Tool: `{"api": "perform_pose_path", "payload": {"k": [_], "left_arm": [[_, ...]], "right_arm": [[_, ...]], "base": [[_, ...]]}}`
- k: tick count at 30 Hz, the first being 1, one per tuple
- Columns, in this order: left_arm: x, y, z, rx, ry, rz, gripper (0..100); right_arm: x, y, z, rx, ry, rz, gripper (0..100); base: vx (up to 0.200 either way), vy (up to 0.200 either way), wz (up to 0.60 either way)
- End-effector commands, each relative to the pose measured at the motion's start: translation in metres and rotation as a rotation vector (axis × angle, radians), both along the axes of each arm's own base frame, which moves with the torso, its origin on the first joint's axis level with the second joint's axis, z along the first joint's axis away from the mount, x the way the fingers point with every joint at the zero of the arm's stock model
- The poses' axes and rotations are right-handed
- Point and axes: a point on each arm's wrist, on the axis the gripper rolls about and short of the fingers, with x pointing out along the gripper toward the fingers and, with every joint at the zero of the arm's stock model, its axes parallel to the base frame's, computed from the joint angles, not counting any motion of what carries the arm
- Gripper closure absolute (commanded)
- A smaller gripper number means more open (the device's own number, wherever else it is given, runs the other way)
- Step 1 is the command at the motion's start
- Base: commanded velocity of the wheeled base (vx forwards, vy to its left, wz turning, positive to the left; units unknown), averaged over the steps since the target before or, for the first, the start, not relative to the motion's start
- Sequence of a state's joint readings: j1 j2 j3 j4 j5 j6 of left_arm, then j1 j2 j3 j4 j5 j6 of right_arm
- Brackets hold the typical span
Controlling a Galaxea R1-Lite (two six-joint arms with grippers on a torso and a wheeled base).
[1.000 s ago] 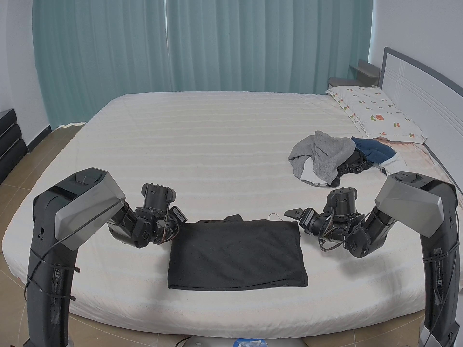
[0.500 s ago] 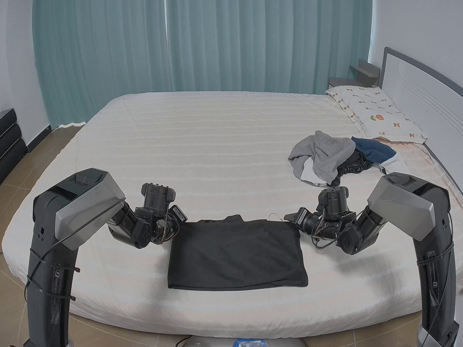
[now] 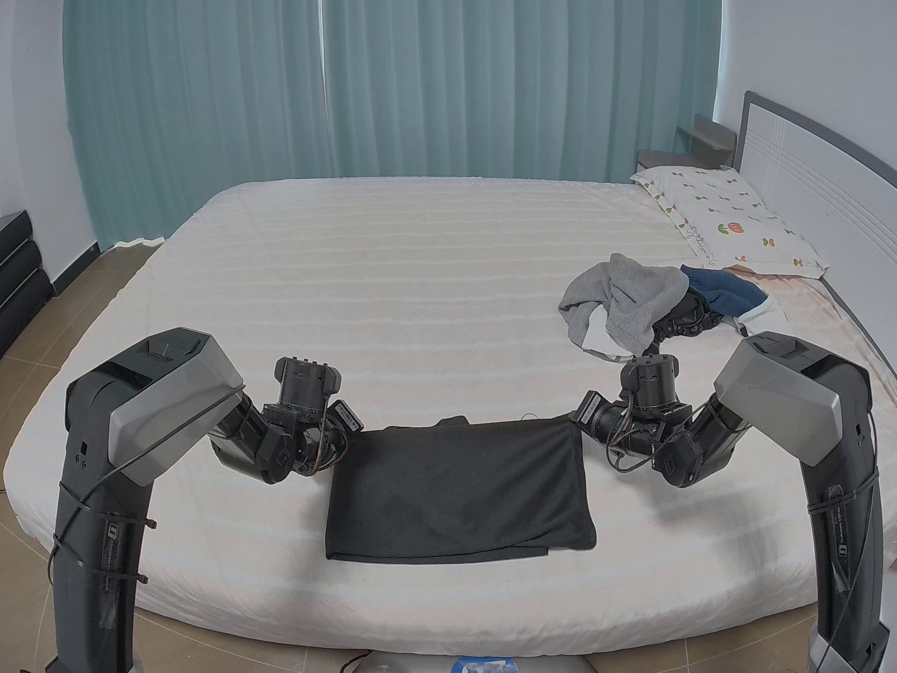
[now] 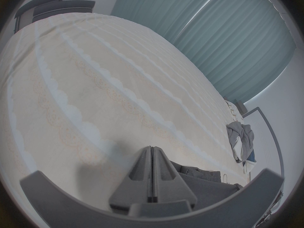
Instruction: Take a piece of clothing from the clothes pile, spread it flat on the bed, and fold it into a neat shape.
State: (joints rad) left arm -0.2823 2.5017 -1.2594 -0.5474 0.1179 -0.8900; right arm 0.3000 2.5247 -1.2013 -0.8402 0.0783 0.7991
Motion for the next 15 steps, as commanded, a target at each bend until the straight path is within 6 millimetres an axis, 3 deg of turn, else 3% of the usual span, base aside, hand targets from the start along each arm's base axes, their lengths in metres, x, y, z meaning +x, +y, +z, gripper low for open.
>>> {"api": "perform_pose_path", "payload": {"k": [1,15], "left_arm": [[0.0003,0.0000,0.0002,-0.001,-0.001,0.001,100],[0.0017,0.0000,-0.0016,0.008,-0.004,0.017,100]], "right_arm": [[0.0022,0.0002,-0.0017,0.000,-0.003,-0.002,100],[0.0086,0.0031,-0.0053,-0.015,-0.015,-0.018,100]], "base": [[0.000,0.000,0.00],[0.000,0.000,0.00]]}}
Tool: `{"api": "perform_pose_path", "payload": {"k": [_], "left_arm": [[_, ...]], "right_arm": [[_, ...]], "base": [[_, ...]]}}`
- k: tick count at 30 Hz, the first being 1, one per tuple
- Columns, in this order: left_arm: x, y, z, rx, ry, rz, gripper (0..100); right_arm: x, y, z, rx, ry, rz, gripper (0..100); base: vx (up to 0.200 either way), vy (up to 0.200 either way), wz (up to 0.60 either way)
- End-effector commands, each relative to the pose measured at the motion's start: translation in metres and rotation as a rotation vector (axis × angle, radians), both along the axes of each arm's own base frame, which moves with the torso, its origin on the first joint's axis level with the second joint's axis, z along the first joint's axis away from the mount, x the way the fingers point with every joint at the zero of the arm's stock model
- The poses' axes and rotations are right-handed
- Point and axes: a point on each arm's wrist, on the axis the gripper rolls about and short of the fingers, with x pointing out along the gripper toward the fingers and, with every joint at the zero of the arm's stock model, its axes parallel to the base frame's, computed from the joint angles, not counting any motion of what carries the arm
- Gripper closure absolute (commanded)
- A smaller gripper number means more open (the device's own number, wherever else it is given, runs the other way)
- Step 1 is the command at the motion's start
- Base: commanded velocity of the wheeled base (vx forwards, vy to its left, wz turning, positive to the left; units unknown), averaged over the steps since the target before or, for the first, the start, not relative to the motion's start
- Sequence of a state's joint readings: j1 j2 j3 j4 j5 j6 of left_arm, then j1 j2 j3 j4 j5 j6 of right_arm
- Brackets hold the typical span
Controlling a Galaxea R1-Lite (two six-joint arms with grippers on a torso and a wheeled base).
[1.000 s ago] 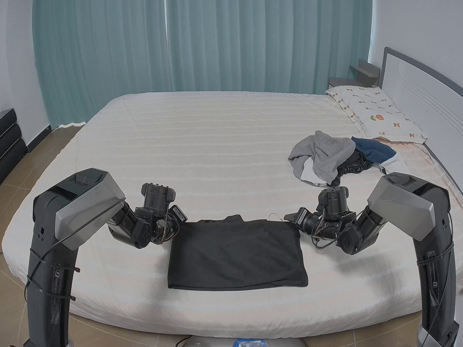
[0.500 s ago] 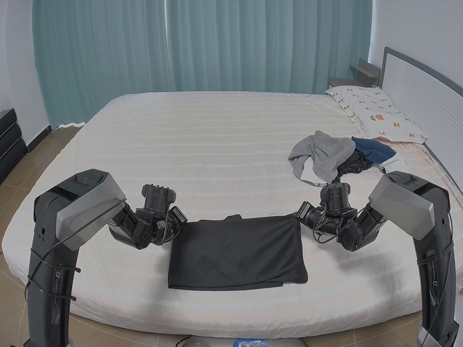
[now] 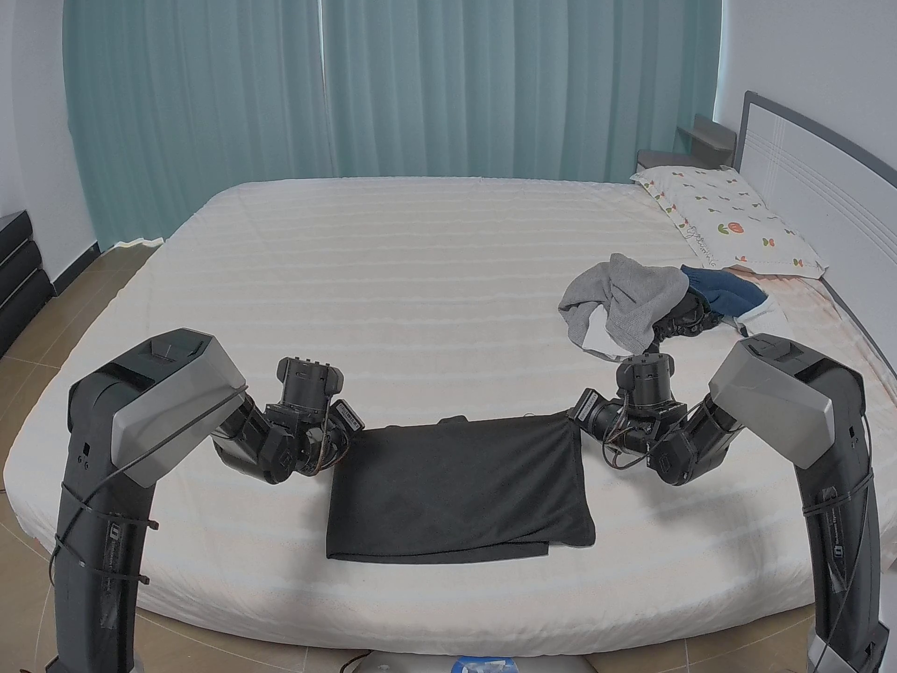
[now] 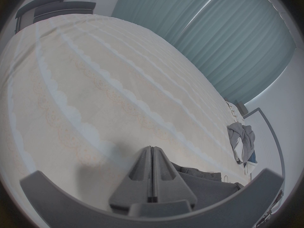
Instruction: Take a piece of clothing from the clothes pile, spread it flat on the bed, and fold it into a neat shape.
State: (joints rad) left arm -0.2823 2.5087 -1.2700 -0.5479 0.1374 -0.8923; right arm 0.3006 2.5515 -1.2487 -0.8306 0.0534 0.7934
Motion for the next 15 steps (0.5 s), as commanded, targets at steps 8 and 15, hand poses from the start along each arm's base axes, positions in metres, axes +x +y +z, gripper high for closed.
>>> {"api": "perform_pose_path", "payload": {"k": [8,15], "left_arm": [[-0.001,0.000,0.001,-0.007,0.001,-0.001,0],[0.000,0.005,0.012,-0.095,-0.013,0.063,0]], "right_arm": [[-0.001,-0.001,0.003,-0.003,-0.014,0.002,0],[-0.049,-0.028,0.030,0.006,0.057,0.030,0]], "base": [[0.000,0.000,0.00],[0.000,0.000,0.00]]}}
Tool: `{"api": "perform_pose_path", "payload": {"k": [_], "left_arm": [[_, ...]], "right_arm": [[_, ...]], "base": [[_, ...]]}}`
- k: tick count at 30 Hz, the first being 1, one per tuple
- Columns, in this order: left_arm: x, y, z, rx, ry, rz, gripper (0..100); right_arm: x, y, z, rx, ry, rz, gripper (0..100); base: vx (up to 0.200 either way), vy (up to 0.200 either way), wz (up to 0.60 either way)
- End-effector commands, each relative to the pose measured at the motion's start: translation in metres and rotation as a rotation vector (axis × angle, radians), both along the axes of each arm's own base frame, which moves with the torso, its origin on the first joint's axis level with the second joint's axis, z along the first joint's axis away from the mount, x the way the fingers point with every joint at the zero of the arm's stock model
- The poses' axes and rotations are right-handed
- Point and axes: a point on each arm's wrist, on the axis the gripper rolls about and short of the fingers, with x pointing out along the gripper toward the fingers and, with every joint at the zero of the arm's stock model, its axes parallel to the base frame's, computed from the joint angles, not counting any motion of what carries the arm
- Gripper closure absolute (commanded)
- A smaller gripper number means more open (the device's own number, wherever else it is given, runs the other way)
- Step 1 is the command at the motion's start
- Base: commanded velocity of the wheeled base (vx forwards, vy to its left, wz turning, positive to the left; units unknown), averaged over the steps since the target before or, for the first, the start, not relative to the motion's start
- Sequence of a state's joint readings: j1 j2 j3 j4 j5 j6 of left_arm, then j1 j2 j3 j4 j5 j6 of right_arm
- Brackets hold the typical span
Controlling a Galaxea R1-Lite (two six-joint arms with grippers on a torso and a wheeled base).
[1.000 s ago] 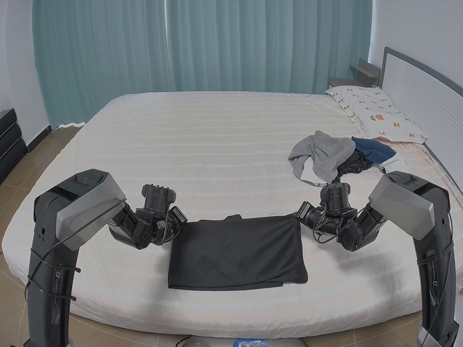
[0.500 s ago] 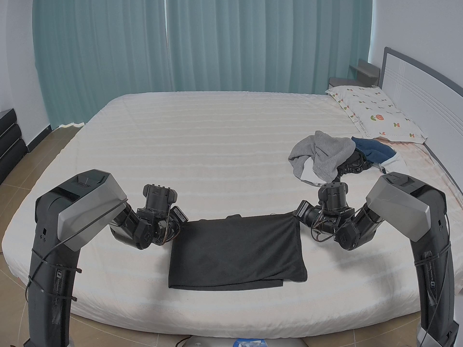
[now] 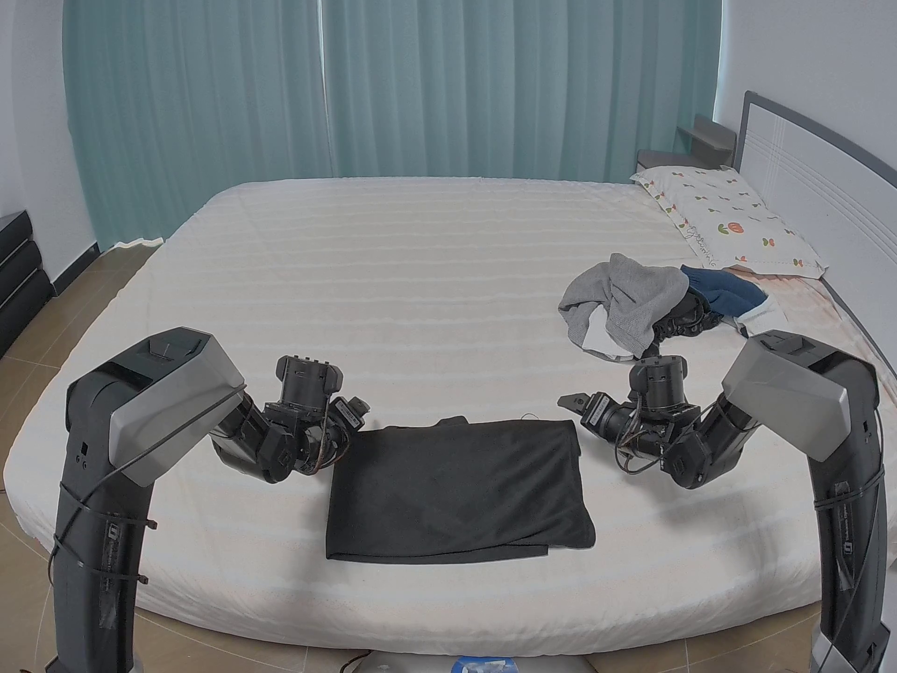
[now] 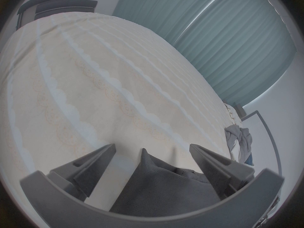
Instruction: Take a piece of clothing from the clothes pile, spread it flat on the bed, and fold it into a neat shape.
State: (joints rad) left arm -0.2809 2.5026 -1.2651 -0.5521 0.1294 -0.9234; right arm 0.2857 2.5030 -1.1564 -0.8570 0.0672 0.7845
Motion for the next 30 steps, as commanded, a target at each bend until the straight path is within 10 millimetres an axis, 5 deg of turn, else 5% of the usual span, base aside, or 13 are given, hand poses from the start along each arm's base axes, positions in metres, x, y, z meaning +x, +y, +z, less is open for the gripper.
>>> {"api": "perform_pose_path", "payload": {"k": [1,10,15,30], "left_arm": [[0.000,0.005,0.013,-0.078,-0.016,0.056,0],[-0.024,0.021,0.028,-0.148,0.054,-0.016,0],[-0.039,0.030,0.016,-0.072,0.098,-0.135,0],[-0.038,0.032,0.017,-0.080,0.065,-0.144,0]], "right_arm": [[-0.045,-0.019,0.025,0.013,0.065,0.040,0],[-0.142,-0.023,0.020,0.010,0.254,0.204,0],[-0.147,-0.022,0.008,0.032,0.231,0.280,0],[-0.141,-0.006,-0.008,-0.005,0.172,0.351,0]], "base": [[0.000,0.000,0.00],[0.000,0.000,0.00],[0.000,0.000,0.00],[0.000,0.000,0.00]]}}
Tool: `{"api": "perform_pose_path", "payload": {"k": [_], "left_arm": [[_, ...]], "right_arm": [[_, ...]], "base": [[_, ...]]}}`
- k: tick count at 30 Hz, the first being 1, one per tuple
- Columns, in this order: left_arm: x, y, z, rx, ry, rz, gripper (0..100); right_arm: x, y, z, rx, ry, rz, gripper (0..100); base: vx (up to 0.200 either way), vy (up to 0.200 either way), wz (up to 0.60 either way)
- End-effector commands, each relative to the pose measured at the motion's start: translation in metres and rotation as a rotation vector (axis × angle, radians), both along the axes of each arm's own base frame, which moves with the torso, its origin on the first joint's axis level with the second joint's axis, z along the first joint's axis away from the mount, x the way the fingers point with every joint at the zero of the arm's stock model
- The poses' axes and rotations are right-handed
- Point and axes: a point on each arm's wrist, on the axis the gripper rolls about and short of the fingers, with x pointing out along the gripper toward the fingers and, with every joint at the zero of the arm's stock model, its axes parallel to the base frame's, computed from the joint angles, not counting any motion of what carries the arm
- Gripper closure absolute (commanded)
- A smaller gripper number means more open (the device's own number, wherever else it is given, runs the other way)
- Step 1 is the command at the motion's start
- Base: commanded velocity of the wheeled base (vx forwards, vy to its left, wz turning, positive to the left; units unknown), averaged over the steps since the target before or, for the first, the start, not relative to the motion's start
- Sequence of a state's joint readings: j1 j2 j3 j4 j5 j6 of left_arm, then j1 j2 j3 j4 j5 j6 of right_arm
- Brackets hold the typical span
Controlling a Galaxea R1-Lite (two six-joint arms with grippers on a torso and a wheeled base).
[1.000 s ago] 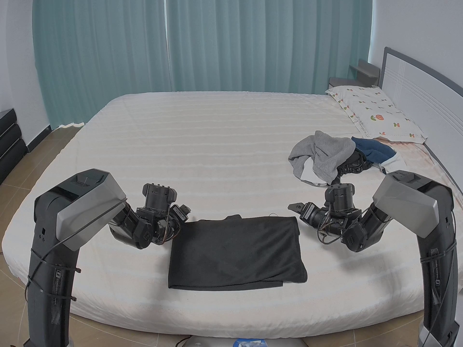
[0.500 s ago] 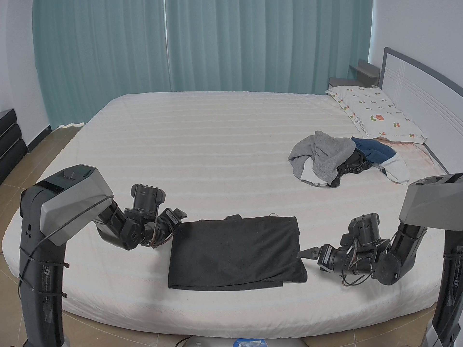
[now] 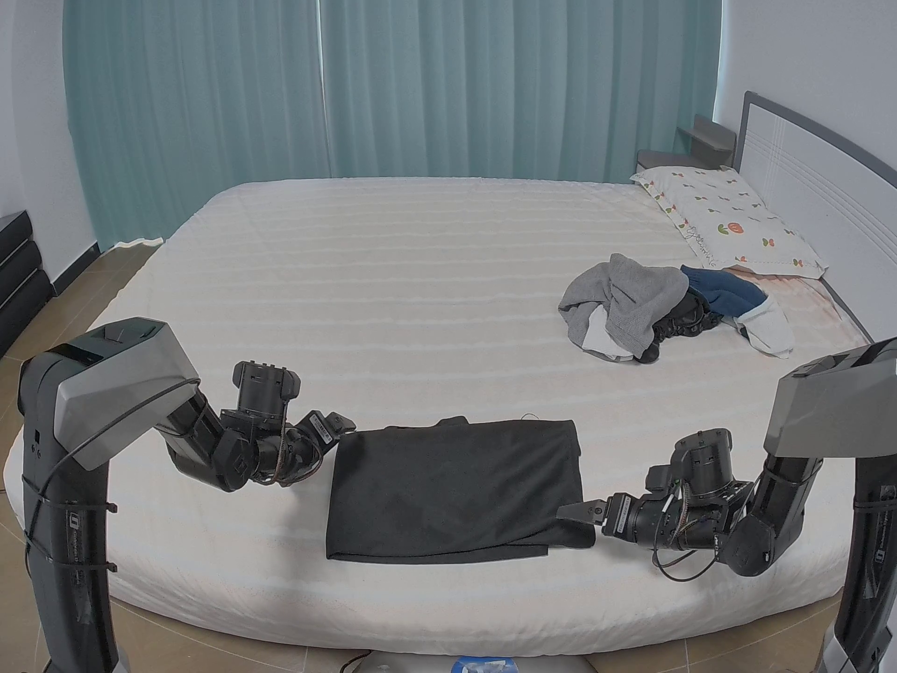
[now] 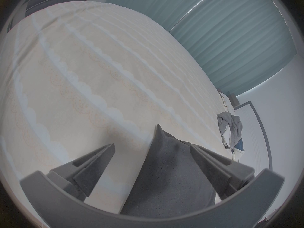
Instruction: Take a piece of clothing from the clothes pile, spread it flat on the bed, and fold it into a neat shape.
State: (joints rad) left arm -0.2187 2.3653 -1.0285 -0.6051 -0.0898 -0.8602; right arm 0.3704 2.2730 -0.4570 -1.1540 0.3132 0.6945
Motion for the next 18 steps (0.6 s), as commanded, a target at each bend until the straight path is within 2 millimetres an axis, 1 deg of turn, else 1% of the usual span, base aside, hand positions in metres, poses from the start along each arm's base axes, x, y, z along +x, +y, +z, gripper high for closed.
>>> {"api": "perform_pose_path", "payload": {"k": [1,8,12,13,18], "left_arm": [[-0.0001,-0.0002,0.0017,-0.001,-0.005,0.000,0],[-0.0001,-0.0002,0.0011,0.000,-0.003,0.000,0],[-0.0001,-0.0002,0.0011,0.000,-0.003,0.000,0],[-0.0001,-0.0002,0.0011,0.000,-0.003,0.000,0],[-0.0002,-0.0002,0.0010,0.000,-0.002,0.000,0]], "right_arm": [[0.0036,0.0062,-0.0107,-0.012,0.003,0.018,0],[0.0023,0.0094,-0.0173,-0.044,0.009,0.009,0],[0.0026,0.0096,-0.0171,-0.044,0.007,0.009,0],[0.0026,0.0096,-0.0171,-0.044,0.007,0.009,100],[-0.0002,0.0084,-0.0167,-0.049,0.008,0.013,100]], "base": [[0.000,0.000,0.00],[0.000,0.000,0.00],[0.000,0.000,0.00],[0.000,0.000,0.00],[0.000,0.000,0.00]]}}
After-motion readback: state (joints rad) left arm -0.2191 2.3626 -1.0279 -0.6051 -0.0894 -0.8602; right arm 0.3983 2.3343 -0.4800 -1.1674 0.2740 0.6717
